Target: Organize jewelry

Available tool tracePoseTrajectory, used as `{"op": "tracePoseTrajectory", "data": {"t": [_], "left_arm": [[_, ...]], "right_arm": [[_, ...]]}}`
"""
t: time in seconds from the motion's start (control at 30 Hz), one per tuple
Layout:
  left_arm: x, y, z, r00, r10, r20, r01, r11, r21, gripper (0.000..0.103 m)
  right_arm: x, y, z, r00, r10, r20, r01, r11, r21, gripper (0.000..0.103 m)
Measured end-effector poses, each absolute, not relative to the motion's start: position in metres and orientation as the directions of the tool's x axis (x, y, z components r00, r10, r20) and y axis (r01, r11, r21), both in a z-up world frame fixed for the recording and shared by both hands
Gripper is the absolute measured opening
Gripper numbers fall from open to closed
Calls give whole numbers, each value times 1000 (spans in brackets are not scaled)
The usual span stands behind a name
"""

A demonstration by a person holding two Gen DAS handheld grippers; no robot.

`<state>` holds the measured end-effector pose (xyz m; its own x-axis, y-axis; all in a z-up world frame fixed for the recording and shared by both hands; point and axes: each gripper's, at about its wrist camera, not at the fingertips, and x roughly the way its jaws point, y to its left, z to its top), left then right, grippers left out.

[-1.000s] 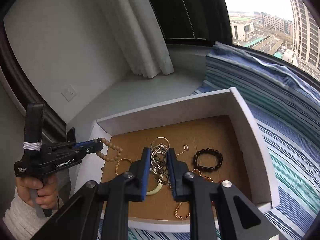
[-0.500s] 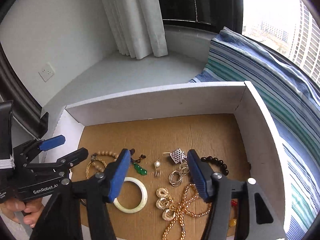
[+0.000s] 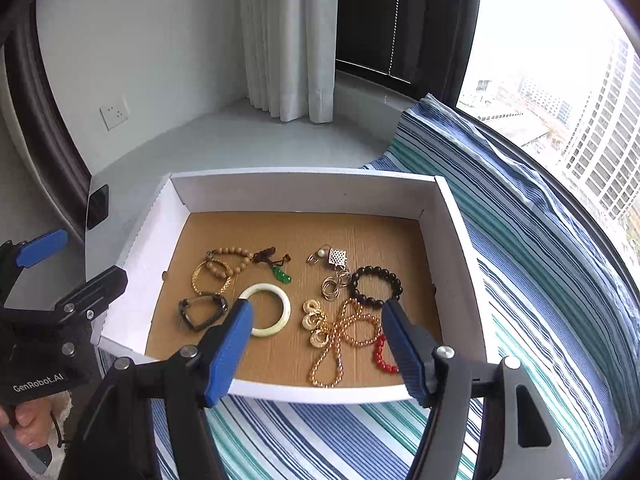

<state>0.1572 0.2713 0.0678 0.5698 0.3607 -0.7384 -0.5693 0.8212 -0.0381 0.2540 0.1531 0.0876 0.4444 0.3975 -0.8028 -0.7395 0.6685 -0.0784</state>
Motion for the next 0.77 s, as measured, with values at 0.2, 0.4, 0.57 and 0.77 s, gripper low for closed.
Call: {"op": "tracePoseTrajectory", "data": {"t": [0.2,0.4,0.57,0.77], "left_arm": [[144,255,84,586,394,-708,-584,811,-32,99],[140,254,86,572,431,-698,-610,793,-10,99],[140,256,81,562,434,-704,-613,790,-2,99],[140,261,77,569,422,-706,-619,785,-29,98]], "right_arm": [[230,143,100,469,380,-797,-736,667,-114,68],[229,135,104,490,375,-787,-709,697,-109,68],[233,135,99,498,360,-789,-696,709,-115,68],[236,137,94,494,358,-793,-691,715,-108,68]]}}
